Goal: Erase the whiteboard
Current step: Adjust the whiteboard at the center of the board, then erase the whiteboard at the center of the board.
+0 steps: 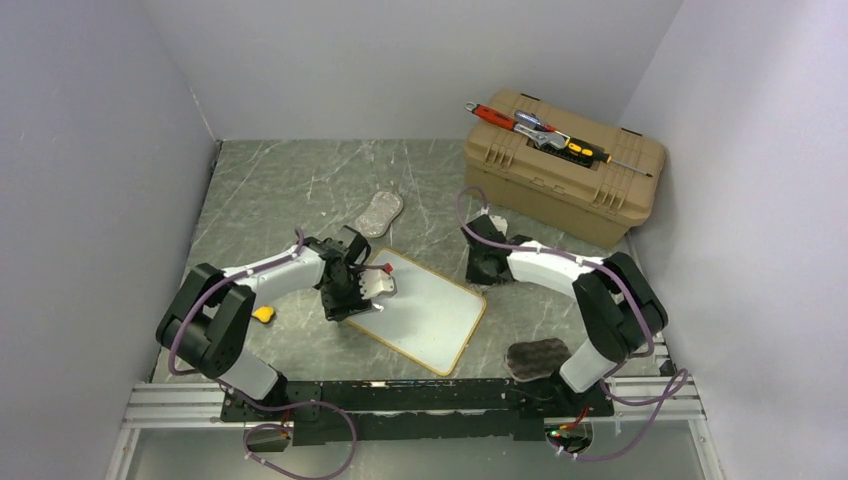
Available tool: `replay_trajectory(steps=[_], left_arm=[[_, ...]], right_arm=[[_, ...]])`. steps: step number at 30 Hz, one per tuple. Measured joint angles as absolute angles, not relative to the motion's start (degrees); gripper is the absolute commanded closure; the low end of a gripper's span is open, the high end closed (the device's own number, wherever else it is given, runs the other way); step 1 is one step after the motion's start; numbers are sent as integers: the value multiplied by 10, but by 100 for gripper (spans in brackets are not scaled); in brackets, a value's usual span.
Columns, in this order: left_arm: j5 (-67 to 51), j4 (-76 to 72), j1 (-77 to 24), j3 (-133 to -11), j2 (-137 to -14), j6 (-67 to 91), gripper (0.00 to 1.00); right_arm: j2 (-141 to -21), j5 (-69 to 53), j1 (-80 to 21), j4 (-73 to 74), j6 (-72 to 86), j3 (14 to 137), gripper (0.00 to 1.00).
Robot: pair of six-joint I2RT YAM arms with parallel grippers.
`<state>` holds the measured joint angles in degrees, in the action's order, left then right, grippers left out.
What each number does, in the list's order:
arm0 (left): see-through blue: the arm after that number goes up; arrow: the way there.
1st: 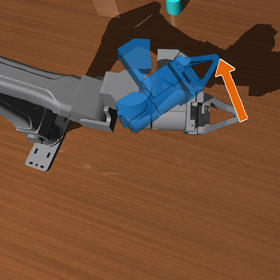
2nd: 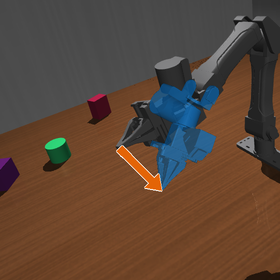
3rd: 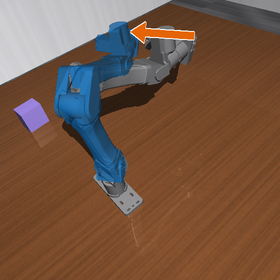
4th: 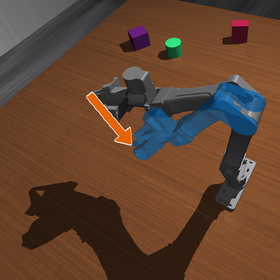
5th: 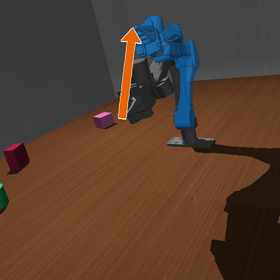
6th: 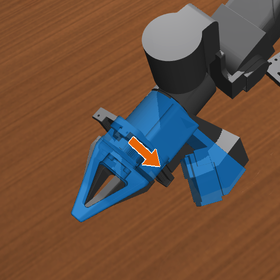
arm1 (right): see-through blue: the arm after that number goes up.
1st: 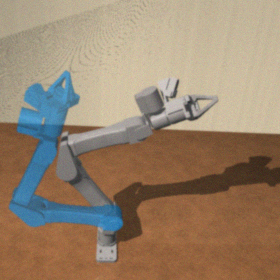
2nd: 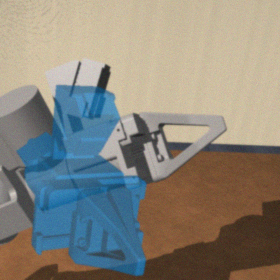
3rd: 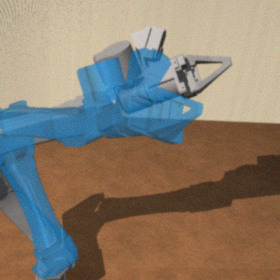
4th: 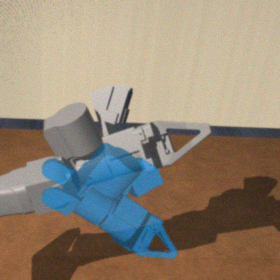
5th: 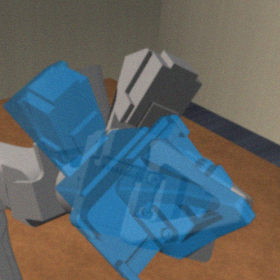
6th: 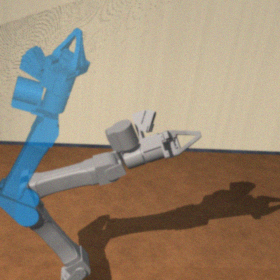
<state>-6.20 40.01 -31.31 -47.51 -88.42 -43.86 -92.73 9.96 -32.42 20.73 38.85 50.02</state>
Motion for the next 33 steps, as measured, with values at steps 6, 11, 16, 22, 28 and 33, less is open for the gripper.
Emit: replay_trajectory(steps=[6,11,16,22,28,33], left_arm=[[-36,419,-312,-510,-920,-425,42],[-3,446,-310,-570,-975,-426,43],[19,423,-308,-666,-1047,-423,43],[-2,391,-295,-783,-1124,-406,44],[-96,442,-225,-838,-1133,-379,43],[-133,541,-173,-918,-1079,-356,1]], right_arm=[[-879,110,-400,182,428,441,100],[-830,119,-482,179,486,393,100],[-788,107,-515,179,545,354,100],[-780,96,-516,197,570,354,100],[-743,88,-498,317,557,397,100],[-729,53,-420,359,512,486,100]])
